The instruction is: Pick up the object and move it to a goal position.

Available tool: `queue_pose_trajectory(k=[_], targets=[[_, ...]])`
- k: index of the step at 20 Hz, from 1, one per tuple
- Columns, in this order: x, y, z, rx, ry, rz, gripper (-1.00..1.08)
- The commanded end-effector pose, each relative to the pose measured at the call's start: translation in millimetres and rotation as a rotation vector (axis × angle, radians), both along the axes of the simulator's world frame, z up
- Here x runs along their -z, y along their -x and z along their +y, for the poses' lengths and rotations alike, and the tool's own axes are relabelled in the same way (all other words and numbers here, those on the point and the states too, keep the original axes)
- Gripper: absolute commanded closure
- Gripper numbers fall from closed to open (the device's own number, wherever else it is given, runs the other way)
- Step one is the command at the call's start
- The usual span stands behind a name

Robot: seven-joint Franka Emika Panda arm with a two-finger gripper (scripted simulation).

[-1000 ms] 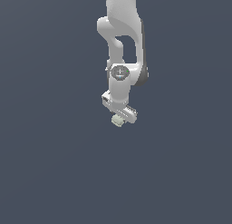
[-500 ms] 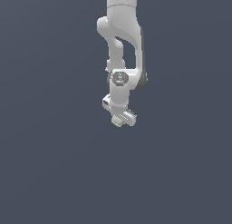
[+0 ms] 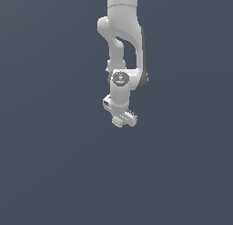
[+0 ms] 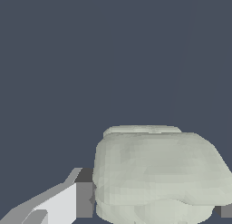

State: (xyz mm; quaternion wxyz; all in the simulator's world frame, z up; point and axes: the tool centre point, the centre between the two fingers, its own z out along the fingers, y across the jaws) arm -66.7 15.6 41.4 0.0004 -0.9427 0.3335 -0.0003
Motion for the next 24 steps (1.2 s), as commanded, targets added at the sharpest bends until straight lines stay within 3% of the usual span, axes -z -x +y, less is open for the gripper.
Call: queue_pose_trajectory(k=[1, 10, 24], targets=[[0, -1, -2, 0.001, 0.0, 0.0, 1.08], [-13, -10, -45, 0.001, 0.0, 0.0, 1.08], [-56, -46, -190, 0.001, 0.0, 0.0, 1.08]])
